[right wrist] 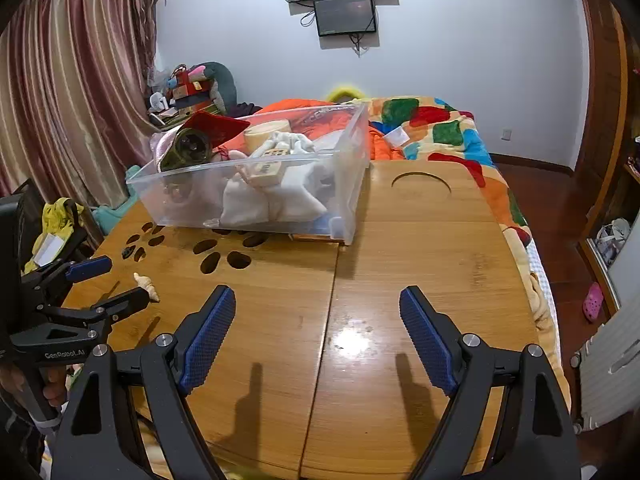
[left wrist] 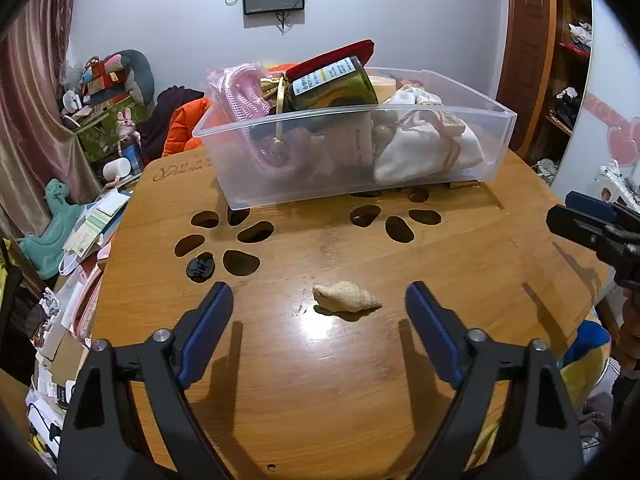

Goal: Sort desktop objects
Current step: 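Reach to the beige seashell and grasp it with the left tool, then lift the seashell with the left tool and carry it over the box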

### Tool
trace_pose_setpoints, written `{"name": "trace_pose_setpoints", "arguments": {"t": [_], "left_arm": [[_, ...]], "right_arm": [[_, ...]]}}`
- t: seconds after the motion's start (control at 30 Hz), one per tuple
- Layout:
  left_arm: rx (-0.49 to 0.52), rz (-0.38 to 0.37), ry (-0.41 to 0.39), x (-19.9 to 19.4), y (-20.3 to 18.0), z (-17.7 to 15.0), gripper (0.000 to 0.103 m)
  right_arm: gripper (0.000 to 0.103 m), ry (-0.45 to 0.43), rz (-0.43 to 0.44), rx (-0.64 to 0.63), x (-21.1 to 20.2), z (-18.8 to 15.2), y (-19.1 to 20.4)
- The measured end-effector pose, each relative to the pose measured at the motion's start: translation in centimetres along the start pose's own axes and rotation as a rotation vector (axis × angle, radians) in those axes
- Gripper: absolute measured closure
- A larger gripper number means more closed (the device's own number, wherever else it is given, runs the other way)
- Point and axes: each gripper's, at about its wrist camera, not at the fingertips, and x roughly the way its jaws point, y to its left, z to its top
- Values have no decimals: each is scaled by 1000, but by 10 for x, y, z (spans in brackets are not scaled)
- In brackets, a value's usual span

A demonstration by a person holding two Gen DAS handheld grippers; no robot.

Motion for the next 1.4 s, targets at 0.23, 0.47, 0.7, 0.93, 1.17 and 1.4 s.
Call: {"name": "trace_pose_setpoints", "arguments": {"t": [0.23, 0.47, 0.7, 0.93, 1.17, 1.4], "left_arm": [[31, 12, 4, 5, -7, -6, 46], [-6, -17, 3, 9, -1, -10, 61], [-51, -50, 0, 11, 8, -5, 72], [-88, -74, -19, 2, 17, 2, 72], [-92, -114, -76, -13, 15, 29, 72], [-48, -159, -154, -26, -3, 74, 72]], "right_arm": [[21, 11, 28, 27, 4, -2, -3], [21, 30, 47, 15, 11, -5, 1], [21, 52, 51, 7, 20, -9, 5], [21, 57, 57, 15, 23, -7, 5], [21, 59, 67, -10, 29, 0, 13], [21, -13, 43, -89, 24, 22, 27]]}}
